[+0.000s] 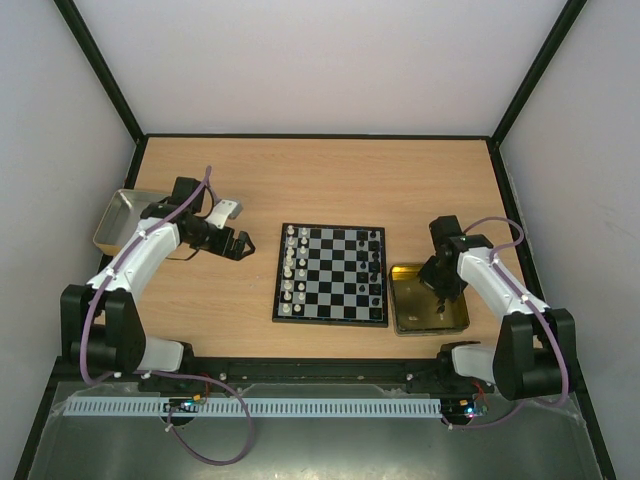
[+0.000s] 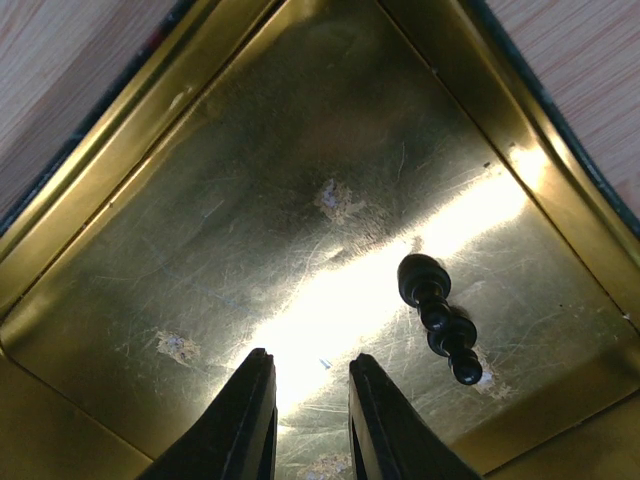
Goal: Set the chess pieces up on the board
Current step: Pick up the chess piece from the storage box.
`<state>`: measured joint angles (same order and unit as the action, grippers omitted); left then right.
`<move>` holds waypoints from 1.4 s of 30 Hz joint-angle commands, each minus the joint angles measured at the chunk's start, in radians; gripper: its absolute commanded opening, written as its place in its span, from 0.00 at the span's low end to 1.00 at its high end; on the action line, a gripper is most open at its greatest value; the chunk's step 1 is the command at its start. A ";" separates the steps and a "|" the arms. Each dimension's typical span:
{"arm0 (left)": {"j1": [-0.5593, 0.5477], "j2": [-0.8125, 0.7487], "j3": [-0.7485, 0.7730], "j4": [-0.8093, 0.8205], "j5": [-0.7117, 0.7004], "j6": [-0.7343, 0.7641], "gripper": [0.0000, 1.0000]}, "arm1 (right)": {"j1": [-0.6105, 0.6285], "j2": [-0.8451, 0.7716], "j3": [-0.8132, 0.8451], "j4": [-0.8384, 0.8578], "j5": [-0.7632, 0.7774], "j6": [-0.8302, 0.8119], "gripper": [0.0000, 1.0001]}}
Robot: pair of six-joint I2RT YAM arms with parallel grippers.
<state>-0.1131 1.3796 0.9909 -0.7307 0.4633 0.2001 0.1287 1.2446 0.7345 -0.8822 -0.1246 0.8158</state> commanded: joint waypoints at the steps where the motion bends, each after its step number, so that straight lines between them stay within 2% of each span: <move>1: -0.005 0.015 -0.011 -0.009 0.011 0.001 0.99 | -0.016 -0.012 -0.018 0.004 0.028 -0.001 0.19; 16: -0.011 0.022 -0.011 -0.008 0.012 -0.002 0.99 | -0.052 -0.042 -0.022 -0.048 0.108 0.006 0.22; 30: -0.011 0.011 -0.013 -0.004 0.011 -0.004 0.99 | -0.090 -0.059 -0.085 -0.007 0.077 0.014 0.24; 42: -0.011 0.013 -0.013 -0.004 0.008 -0.003 0.99 | -0.128 0.003 -0.081 0.052 0.080 -0.014 0.21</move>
<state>-0.1196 1.3949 0.9871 -0.7261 0.4633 0.2001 0.0124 1.2247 0.6430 -0.8501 -0.0704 0.8131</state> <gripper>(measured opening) 0.993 0.217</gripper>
